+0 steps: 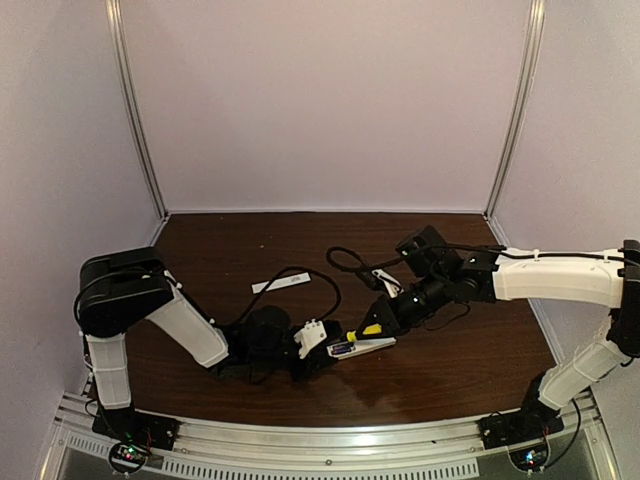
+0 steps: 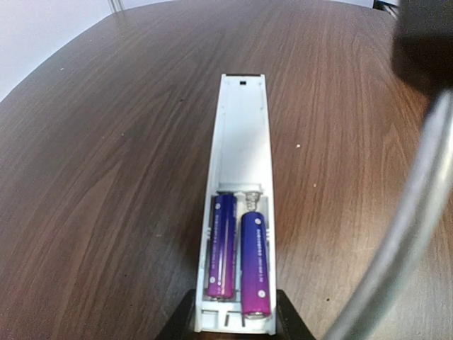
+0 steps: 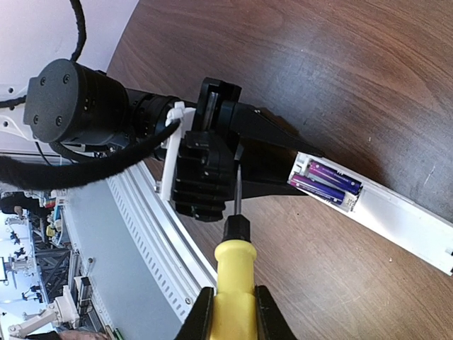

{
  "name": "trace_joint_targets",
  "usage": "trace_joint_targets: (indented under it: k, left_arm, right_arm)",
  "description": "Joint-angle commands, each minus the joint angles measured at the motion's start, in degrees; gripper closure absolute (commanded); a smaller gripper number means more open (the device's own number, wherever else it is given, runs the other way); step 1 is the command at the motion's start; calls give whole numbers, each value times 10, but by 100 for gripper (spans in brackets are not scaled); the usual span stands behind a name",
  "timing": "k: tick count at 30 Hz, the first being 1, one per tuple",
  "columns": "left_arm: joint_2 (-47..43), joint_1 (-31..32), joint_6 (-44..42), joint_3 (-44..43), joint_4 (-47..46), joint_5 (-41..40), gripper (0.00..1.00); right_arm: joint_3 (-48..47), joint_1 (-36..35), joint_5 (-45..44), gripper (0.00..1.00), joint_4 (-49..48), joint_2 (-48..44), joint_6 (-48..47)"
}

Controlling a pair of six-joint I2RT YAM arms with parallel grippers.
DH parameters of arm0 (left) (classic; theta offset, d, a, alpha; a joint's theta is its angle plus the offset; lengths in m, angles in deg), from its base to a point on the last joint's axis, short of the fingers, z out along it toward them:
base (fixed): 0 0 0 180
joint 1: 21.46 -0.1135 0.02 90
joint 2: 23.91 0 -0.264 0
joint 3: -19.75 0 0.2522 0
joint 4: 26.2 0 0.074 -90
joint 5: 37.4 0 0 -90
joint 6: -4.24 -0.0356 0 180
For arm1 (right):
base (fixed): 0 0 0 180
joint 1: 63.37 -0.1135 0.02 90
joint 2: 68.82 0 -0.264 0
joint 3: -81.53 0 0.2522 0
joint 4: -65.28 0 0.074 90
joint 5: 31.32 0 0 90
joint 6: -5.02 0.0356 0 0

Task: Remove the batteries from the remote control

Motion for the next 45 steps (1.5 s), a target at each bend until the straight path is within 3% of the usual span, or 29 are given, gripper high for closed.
trace_joint_targets:
  k: [1,16,45]
  left_arm:
    - [15,4,-7,4,21,2,100]
    - [11,4,-11,4,25,-3,100]
    - [11,4,-11,2,29,-2,100]
  right_arm:
    - [-15,0,-28,100,35,-5,-33]
    - [-33,16,-89,100,116,-12,-84]
    - [-34,21,-135,100,127,18,-98]
